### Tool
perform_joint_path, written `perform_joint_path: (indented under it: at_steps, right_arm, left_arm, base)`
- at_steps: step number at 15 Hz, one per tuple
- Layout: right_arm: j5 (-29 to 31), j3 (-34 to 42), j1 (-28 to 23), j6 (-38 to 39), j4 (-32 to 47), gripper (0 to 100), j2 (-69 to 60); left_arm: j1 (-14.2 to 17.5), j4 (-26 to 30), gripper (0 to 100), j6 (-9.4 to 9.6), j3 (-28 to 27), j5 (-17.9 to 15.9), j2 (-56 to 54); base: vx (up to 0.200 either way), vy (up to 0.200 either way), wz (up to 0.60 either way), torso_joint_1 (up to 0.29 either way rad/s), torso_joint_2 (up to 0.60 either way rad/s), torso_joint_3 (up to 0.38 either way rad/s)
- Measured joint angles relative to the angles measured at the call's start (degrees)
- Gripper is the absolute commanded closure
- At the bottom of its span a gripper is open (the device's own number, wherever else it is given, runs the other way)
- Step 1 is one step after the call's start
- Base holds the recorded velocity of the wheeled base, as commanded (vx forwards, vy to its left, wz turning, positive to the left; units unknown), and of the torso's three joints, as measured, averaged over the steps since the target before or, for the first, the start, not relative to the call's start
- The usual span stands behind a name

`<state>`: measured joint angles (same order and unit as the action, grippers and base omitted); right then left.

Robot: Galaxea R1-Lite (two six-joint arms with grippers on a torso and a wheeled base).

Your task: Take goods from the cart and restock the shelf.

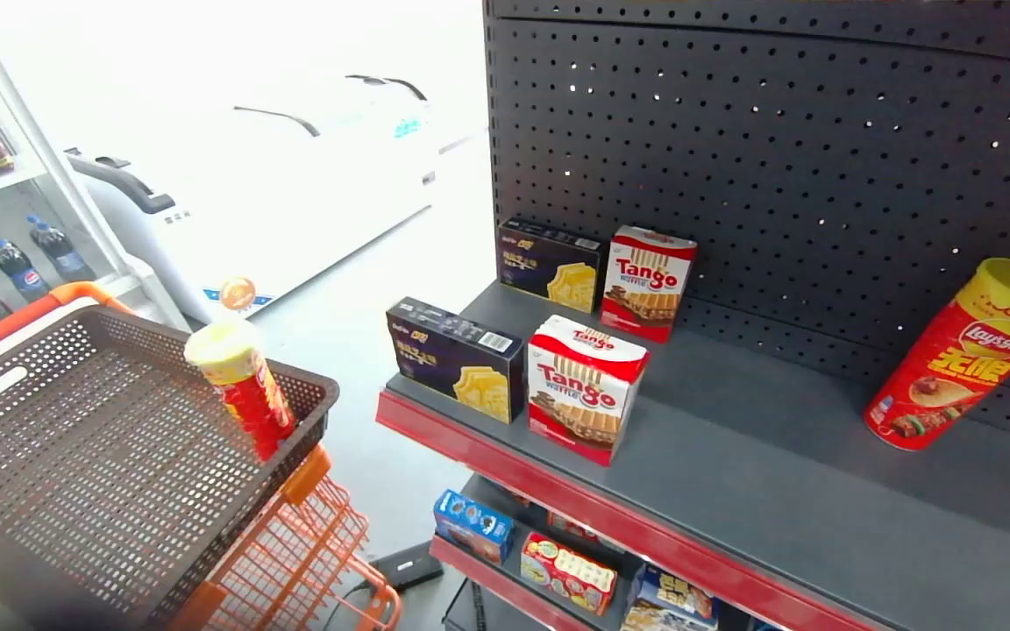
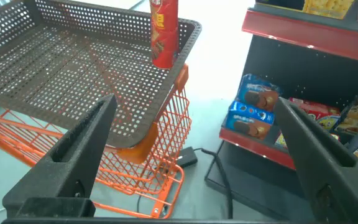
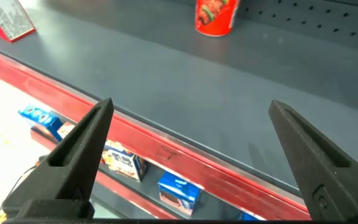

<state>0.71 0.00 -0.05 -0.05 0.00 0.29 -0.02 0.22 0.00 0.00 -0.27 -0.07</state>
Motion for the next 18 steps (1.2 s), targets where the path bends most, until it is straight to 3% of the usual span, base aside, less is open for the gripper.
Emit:
perform_joint_path:
  at_steps: [9,11,14,18]
  right_arm:
    - [0.00,0.00,-0.05,-0.02,0.00,0,0.00]
    - [0.00,0.00,-0.05,0.00,0.00,0,0.00]
    - [-0.02,0.00,-0.05,0.00,0.00,0,0.00]
    - [0.00,0.00,-0.05,-0.02,0.00,0,0.00]
  left_arm:
    - [-0.05,0.43,0,0.11,-0.18,-0.06,0.00]
    - [0.02,0.60,0,0.98,-0.96,-0.05,0.07]
    - [0.02,1.06,0,1.45,-6.00,2.72,5.30]
    - [-0.99,-1.01,0,-0.76,-15.92,6.21,25.28]
  base:
    - [0.000,0.000,0.00,0.000,0.00,0.000]
    - [0.000,0.000,0.00,0.000,0.00,0.000]
    - [0.000,0.000,0.00,0.000,0.00,0.000]
    - [0.000,0.000,0.00,0.000,0.00,0.000]
